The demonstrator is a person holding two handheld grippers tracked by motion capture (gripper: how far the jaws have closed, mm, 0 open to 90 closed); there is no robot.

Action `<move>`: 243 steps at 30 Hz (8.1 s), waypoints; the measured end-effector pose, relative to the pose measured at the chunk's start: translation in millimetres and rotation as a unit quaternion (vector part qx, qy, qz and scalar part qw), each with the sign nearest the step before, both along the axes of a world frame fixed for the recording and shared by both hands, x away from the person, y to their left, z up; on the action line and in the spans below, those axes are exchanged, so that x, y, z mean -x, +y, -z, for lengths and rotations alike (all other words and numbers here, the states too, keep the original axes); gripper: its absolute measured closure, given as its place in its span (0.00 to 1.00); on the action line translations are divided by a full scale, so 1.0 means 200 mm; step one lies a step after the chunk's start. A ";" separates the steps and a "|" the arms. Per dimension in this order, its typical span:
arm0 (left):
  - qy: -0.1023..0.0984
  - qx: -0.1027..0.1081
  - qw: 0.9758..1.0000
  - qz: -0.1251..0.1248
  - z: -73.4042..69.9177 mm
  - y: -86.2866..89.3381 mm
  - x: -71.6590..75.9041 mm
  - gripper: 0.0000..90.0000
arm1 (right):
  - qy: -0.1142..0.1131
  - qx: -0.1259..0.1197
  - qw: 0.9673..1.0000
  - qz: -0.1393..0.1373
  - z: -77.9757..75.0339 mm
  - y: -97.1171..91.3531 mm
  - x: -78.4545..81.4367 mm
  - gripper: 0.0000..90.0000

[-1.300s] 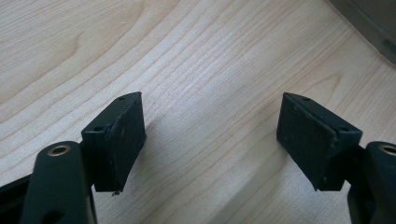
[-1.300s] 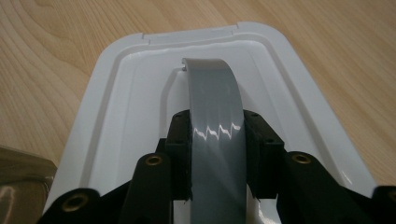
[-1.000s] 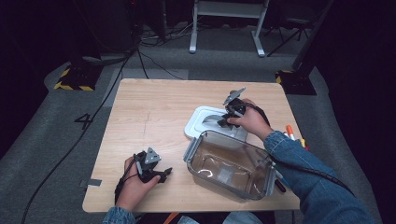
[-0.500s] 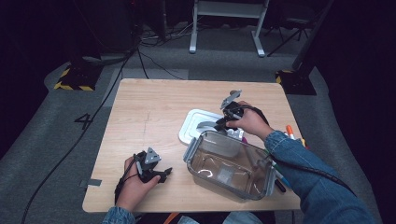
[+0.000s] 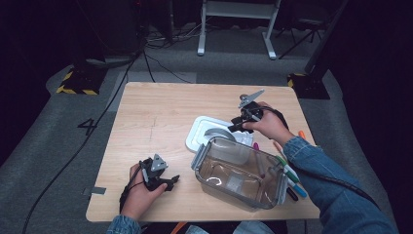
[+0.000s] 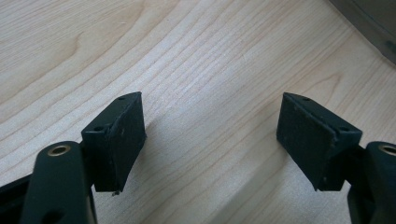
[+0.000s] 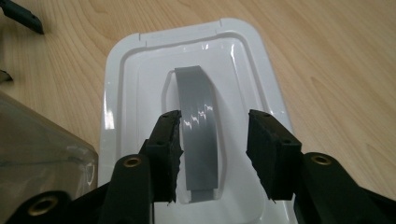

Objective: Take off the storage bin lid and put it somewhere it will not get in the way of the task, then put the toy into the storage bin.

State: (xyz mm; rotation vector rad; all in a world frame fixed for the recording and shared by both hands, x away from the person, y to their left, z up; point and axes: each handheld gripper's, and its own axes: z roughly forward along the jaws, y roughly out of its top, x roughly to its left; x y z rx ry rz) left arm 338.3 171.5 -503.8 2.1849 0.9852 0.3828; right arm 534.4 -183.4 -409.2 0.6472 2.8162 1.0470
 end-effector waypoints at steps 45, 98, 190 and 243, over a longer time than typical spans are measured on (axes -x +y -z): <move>0.004 0.000 1.000 0.001 0.00 -0.01 -0.02 0.23 | -0.047 -0.030 0.965 0.255 -0.12 -1.04 0.37 0.57; 0.004 0.002 1.000 0.000 0.00 -0.02 -0.02 0.23 | 0.017 0.075 0.918 0.388 0.33 -1.14 0.24 0.85; 0.020 -0.017 1.000 0.016 0.01 -0.07 -0.06 0.00 | 0.085 0.005 0.996 -0.036 -0.28 0.03 0.90 0.85; 0.021 -0.017 0.999 0.016 0.01 -0.07 -0.06 0.00 | 0.193 0.140 0.970 -0.051 0.13 0.30 0.88 0.85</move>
